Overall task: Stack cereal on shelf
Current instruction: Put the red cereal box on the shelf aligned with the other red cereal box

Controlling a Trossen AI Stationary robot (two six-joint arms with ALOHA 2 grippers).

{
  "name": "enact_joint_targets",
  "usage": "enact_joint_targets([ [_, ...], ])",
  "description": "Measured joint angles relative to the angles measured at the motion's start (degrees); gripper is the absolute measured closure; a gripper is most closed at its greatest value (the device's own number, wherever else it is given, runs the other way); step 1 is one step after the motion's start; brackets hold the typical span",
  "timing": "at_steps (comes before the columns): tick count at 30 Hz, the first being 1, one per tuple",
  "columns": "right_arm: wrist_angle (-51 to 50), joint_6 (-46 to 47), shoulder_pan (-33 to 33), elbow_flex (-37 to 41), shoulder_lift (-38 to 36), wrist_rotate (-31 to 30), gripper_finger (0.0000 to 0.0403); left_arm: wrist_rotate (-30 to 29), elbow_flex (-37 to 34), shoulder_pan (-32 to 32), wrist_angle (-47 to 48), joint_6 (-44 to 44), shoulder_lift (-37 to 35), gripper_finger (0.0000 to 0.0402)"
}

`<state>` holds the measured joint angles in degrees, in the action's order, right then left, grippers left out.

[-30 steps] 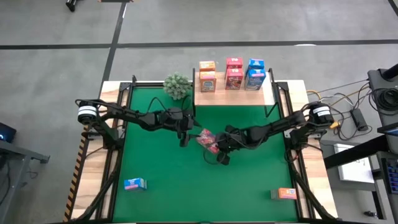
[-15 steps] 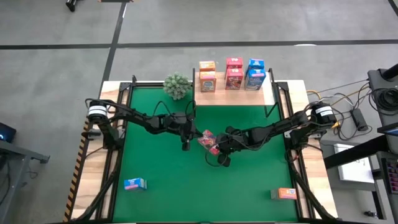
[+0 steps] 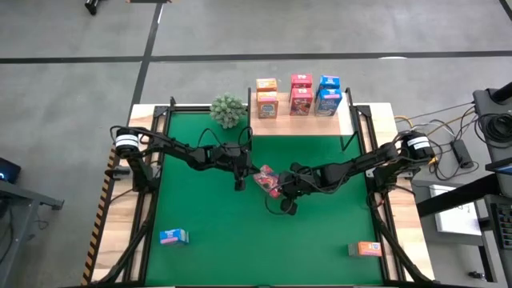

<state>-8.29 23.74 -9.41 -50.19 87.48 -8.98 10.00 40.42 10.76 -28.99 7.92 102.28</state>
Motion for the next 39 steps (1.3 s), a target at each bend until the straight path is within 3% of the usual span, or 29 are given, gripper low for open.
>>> enact_joint_targets([
  [13,0.72,-4.3,-0.22,-0.02,-3.81,-0.12,0.0392,-0.32,-0.35,1.2,1.65,-0.74,-0.15,0.0402],
  [31,1.35,-5.06,-0.22,-0.04,-4.94,-3.07,0.0331,-1.41,-0.76,1.55,7.09,-2.43,0.47,0.0401],
  [39,1.31,-5.28,-0.05,-0.04,-4.94,-3.41,0.0329,-1.36,-0.68,1.75,6.65,-3.4,-0.1,0.0401],
])
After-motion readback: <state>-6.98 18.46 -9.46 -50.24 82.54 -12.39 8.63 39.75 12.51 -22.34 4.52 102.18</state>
